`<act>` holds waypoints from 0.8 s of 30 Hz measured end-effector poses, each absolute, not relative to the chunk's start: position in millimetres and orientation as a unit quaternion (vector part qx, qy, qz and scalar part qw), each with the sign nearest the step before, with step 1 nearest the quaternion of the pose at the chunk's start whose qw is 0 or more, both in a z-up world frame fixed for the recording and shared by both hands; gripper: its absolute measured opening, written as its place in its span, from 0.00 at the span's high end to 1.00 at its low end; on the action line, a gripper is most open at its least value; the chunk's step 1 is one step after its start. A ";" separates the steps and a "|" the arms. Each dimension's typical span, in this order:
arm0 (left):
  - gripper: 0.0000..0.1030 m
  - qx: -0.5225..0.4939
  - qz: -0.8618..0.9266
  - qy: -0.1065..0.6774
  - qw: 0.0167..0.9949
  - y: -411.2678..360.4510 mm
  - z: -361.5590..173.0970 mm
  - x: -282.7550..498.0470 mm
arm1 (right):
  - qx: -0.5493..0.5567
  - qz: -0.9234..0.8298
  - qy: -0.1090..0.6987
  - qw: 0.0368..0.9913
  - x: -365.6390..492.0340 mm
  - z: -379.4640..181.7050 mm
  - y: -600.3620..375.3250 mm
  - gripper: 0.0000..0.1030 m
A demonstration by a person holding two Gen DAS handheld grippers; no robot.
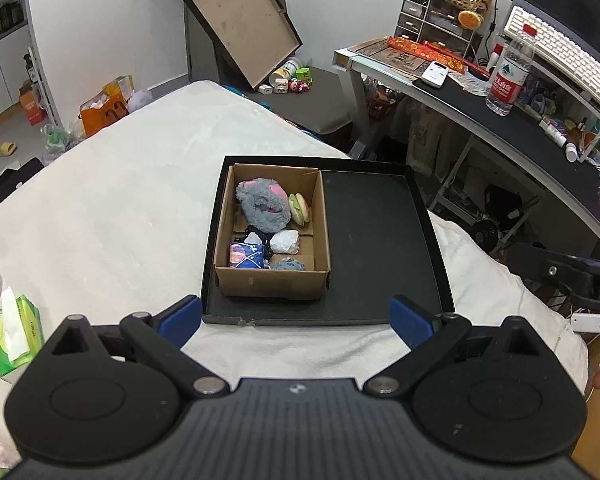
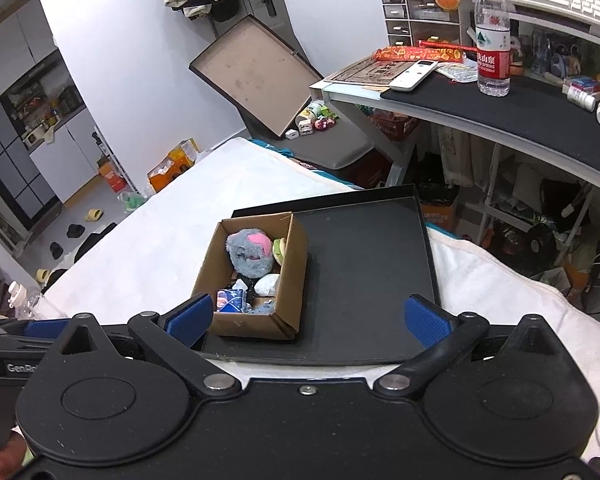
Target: Organize soft objects
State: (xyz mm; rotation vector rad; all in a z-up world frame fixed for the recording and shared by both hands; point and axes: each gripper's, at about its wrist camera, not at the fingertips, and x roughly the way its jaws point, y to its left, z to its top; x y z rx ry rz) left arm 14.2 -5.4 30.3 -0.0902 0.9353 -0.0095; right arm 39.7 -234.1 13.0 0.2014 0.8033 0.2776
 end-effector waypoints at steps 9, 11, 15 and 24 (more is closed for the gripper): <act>0.04 -0.037 -0.002 0.443 0.896 -5.2 37.1 -4.3 | 0.090 0.133 0.388 0.907 23.1 16.4 -234.4 0.00; 0.04 -0.039 -0.005 0.442 0.896 -3.8 38.8 -7.5 | 0.088 0.134 0.387 0.908 20.1 18.7 -234.8 0.00; 0.04 -0.041 -0.007 0.437 0.899 -3.0 43.6 -13.0 | 0.087 0.135 0.384 0.909 12.9 23.7 -237.4 0.00; 0.04 -0.042 -0.008 0.434 0.900 -3.3 45.2 -20.7 | 0.086 0.130 0.383 0.910 3.5 25.0 -243.8 0.00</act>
